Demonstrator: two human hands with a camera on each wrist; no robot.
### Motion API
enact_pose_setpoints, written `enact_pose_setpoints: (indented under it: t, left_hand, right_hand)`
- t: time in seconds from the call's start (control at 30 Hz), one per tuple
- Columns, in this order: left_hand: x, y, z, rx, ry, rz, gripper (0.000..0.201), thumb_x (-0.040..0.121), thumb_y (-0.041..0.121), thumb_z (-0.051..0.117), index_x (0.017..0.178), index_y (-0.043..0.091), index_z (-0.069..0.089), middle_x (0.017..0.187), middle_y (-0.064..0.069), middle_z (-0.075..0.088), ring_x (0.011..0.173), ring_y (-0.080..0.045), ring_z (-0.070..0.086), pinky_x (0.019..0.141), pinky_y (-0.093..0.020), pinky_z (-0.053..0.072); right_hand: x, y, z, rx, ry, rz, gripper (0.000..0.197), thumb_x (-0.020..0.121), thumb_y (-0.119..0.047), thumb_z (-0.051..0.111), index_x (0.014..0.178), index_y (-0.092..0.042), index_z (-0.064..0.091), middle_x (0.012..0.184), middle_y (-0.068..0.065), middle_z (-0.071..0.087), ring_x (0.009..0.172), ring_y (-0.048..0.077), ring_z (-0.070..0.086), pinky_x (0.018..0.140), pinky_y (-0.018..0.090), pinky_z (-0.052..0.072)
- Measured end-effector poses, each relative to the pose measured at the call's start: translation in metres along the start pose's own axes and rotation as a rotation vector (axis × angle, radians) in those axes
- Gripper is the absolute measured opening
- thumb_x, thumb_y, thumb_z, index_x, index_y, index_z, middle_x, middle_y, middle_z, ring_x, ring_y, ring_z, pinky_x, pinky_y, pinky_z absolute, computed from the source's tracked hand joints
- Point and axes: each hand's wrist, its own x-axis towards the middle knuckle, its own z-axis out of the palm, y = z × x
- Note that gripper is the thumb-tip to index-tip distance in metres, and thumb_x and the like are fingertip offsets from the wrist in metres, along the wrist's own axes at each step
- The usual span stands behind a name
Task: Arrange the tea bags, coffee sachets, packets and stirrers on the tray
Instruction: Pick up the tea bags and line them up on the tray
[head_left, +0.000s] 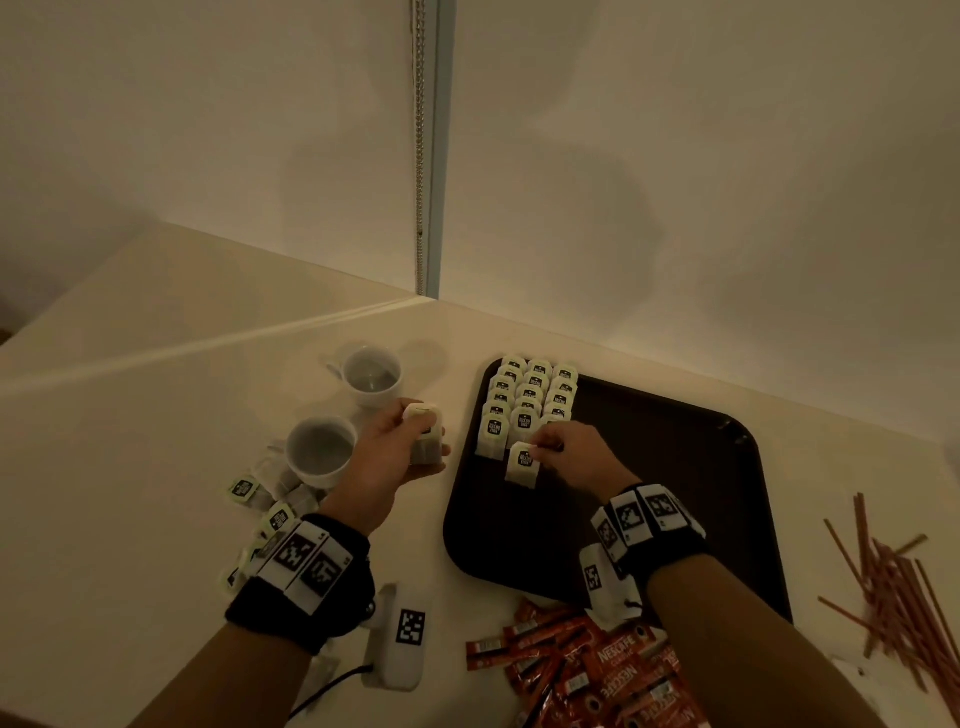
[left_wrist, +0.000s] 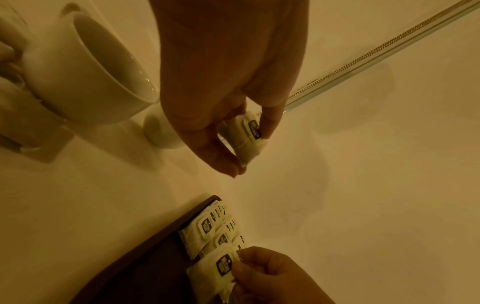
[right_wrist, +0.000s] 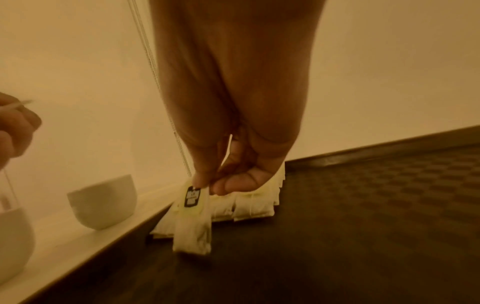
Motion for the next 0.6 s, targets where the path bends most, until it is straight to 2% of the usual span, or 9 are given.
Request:
enact_pose_setpoints:
  t: [0.13,0.2,0.27,0.47,0.6]
  left_hand:
    - [-0.001,-0.003,-0.002,0.022,0.000,0.008,0.008,0.095,0.016,0.054,0.096,0.014,0.061,0.092,-0.009,0.064,0.082,-0.021,0.063,0.073,-0.034,0.055]
    - [0.000,-0.003,-0.003,-0.004,0.014,0.008,0.008,0.094,0.016,0.054,0.094,0.013,0.062,0.091,-0.011,0.064,0.081,-0.021,0.063,0.072,-0.030,0.054]
    - [0.001,-0.003,-0.004,-0.008,0.019,0.011,0.009,0.094,0.016,0.054,0.094,0.012,0.062,0.091,-0.011,0.063,0.080,-0.021,0.063,0.071,-0.029,0.054]
    - [0.001,-0.001,-0.003,0.012,0.013,0.011,0.008,0.094,0.015,0.054,0.095,0.013,0.061,0.091,-0.011,0.063,0.081,-0.020,0.063,0.073,-0.030,0.054]
    - [0.001,-0.003,-0.004,0.099,-0.019,0.009,0.005,0.091,0.013,0.058,0.095,0.016,0.060,0.088,-0.006,0.063,0.078,-0.018,0.060,0.068,-0.028,0.051]
  right_hand:
    - [0.016,0.005,0.006,0.029,0.118,0.028,0.014,0.085,-0.013,0.067,0.099,-0.008,0.065,0.104,0.009,0.066,0.090,0.014,0.057,0.081,0.024,0.048]
    - [0.023,0.005,0.005,0.036,0.144,0.044,0.012,0.084,-0.010,0.067,0.096,-0.008,0.064,0.101,0.010,0.066,0.089,0.016,0.059,0.075,0.022,0.049]
    - [0.027,0.005,0.004,0.021,0.142,0.047,0.011,0.084,-0.009,0.067,0.095,-0.008,0.065,0.100,0.010,0.065,0.088,0.016,0.059,0.070,0.020,0.047]
    - [0.037,0.004,-0.001,-0.031,0.120,0.039,0.009,0.085,-0.009,0.067,0.093,-0.006,0.066,0.091,0.008,0.068,0.080,0.013,0.059,0.074,0.025,0.048]
    - [0.041,0.002,0.001,-0.029,0.147,0.046,0.004,0.085,-0.005,0.065,0.089,-0.005,0.064,0.078,0.000,0.060,0.078,0.013,0.057,0.068,0.022,0.043]
